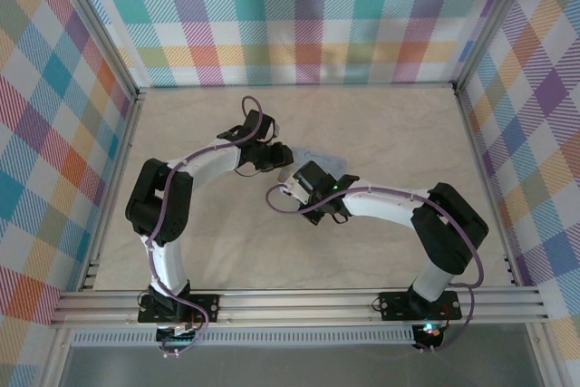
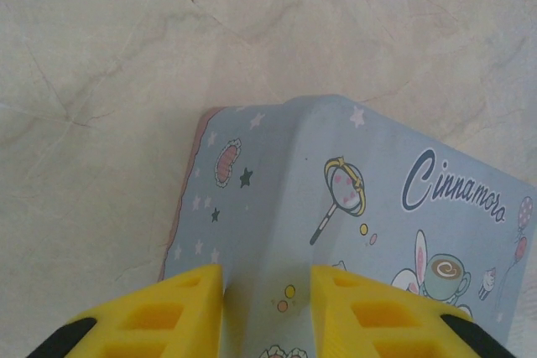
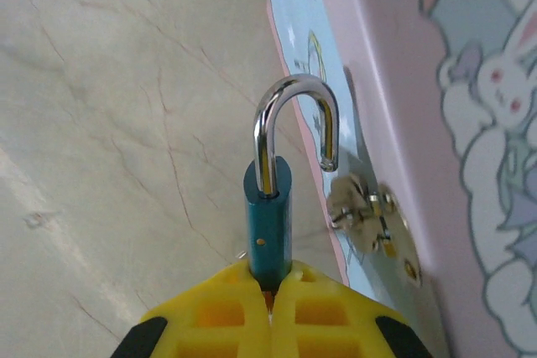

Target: Unlock a padlock with a key

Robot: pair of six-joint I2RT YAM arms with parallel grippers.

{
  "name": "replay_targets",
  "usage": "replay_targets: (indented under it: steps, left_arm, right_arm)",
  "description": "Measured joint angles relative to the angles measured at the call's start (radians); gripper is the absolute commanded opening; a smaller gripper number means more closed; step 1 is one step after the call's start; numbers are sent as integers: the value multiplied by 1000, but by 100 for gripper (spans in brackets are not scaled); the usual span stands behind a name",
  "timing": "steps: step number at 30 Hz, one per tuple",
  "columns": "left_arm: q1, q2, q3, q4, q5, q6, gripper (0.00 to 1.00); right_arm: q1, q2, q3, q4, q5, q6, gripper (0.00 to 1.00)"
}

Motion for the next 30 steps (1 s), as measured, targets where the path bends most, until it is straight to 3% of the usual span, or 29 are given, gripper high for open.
replay_targets:
  steps: [11,18,30]
  left_arm:
    - [0,0,-3,0,2,-6,35]
    - [4,-1,-12,4,1,-29,45]
    - [52,-129,-42,-27,-1,-34,54]
  right_arm:
    - [19,15,6,3,-11,-8,0]
    - [37,7,6,7,-19,1,0]
    - [33,-264,-77,10,-5,99,0]
